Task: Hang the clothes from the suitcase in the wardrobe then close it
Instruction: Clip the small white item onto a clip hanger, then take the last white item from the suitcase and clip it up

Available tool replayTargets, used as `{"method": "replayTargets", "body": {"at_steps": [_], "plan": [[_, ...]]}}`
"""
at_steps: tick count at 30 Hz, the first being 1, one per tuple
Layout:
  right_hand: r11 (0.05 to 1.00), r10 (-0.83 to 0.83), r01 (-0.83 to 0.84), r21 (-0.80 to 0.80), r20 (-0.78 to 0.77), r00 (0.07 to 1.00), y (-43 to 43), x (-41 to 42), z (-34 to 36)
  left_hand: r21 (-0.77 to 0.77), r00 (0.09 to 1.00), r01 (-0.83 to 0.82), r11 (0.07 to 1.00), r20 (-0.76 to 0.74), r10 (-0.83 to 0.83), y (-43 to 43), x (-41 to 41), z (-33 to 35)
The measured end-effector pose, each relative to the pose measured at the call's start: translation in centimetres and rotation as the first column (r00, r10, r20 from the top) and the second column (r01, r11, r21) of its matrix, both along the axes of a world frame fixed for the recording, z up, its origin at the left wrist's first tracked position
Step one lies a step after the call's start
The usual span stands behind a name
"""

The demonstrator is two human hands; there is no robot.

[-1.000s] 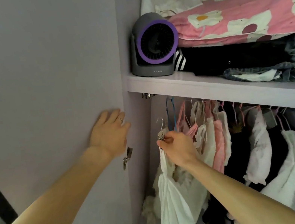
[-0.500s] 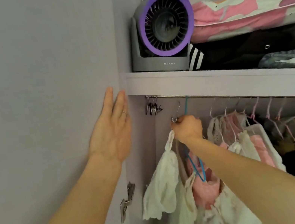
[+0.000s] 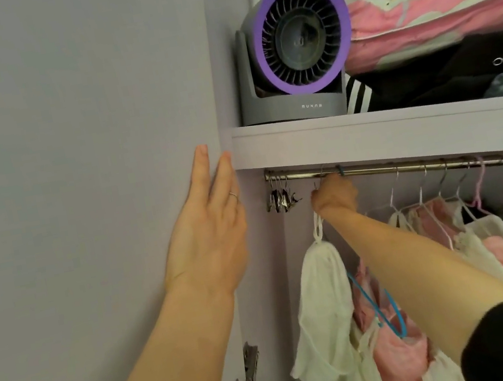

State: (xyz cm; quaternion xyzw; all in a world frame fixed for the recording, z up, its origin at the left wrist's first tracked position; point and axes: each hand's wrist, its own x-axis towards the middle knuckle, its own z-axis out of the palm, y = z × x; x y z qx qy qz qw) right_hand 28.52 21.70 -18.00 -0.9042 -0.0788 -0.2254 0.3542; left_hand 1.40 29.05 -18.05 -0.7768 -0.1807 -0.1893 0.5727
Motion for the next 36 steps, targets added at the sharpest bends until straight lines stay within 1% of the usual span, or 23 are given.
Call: {"method": "replayTargets", "body": {"at_steps": [5,9,11,12,14,15,16,18,19,21,22,23,24,26,27,29,30,31,34,36], "plan": [[0.998,-0.015,0.01,-0.068,-0.079,0.997,0.7,-0.4,-1.0,-0.019,1.0,0.011,1.0,-0.006,-0.011,0.2,0.1,-0.1],[0.999,-0.004,-0.003,-0.053,-0.147,0.989,0.1,-1.4,-1.4,-0.076,1.0,0.01,0.997,0.009,-0.01,0.0,0.3,-0.3],[0.997,0.027,-0.04,-0.072,-0.18,0.983,-0.6,-2.4,-0.9,-0.139,1.0,0.005,0.99,-0.008,-0.007,-0.3,0.1,-0.2],[0.992,0.041,-0.062,-0.107,-0.188,0.981,-1.0,-3.3,-0.5,-0.169,1.0,0.008,0.986,-0.025,-0.012,-0.3,0.0,-0.3],[0.965,0.104,-0.143,-0.222,-0.179,0.978,-2.1,-5.9,0.2,-0.277,0.998,0.016,0.961,-0.047,-0.03,-0.8,-0.4,0.2],[0.942,0.139,-0.183,-0.281,-0.17,0.976,-3.2,-7.8,0.8,-0.364,0.998,0.03,0.931,-0.046,-0.05,-1.2,-0.8,0.8],[0.919,0.178,-0.225,-0.323,-0.166,0.97,-4.2,-9.7,0.8,-0.453,0.995,0.061,0.889,-0.038,-0.088,-1.5,-1.1,1.2],[0.869,0.256,-0.317,-0.379,-0.204,0.945,-7.1,-13.6,1.0,-0.637,0.987,0.131,0.76,0.008,-0.163,-2.4,-2.0,2.1],[0.842,0.282,-0.355,-0.406,-0.229,0.931,-9.3,-15.8,1.4,-0.72,0.977,0.174,0.671,0.044,-0.207,-3.2,-2.6,2.8],[0.775,0.342,-0.426,-0.466,-0.257,0.904,-13.3,-19.4,1.5,-0.866,0.964,0.219,0.449,0.122,-0.234,-4.5,-4.0,3.2],[0.76,0.357,-0.446,-0.472,-0.271,0.894,-15.6,-21.2,2.0,-0.909,0.961,0.216,0.358,0.133,-0.241,-5.4,-4.8,3.8],[0.751,0.378,-0.46,-0.475,-0.262,0.888,-17.8,-22.7,2.3,-0.934,0.96,0.211,0.289,0.143,-0.24,-6.0,-5.3,4.2],[0.739,0.389,-0.459,-0.493,-0.245,0.888,-19.8,-24.4,2.4,-0.944,0.957,0.223,0.242,0.165,-0.239,-6.9,-6.1,4.2],[0.716,0.418,-0.413,-0.563,-0.128,0.899,-23.6,-27.7,2.5,-0.957,0.947,0.252,0.141,0.215,-0.237,-8.6,-7.3,4.2],[0.716,0.425,-0.385,-0.582,-0.074,0.902,-25.2,-29.0,2.7,-0.959,0.939,0.266,0.099,0.235,-0.252,-9.6,-7.7,4.3],[0.771,0.377,-0.341,-0.538,-0.048,0.925,-29.8,-33.5,1.7,-0.964,0.916,0.265,0.029,0.242,-0.321,-13.6,-9.2,3.3],[0.795,0.36,-0.317,-0.517,-0.019,0.933,-31.5,-35.2,1.1,-0.965,0.897,0.262,0.004,0.241,-0.37,-15.2,-9.9,2.7],[0.825,0.319,-0.289,-0.486,-0.022,0.947,-33.9,-37.1,0.3,-0.971,0.869,0.24,-0.023,0.225,-0.442,-17.6,-10.5,1.9],[0.893,0.218,-0.228,-0.387,-0.07,0.973,-40.3,-41.9,-2.3,-0.986,0.773,0.147,-0.076,0.163,-0.613,-24.1,-12.5,-0.7],[0.925,0.115,-0.163,-0.345,-0.153,0.981,-45.6,-45.4,-4.7,-0.994,0.668,0.076,-0.082,0.112,-0.736,-29.9,-14.0,-2.9]]}}
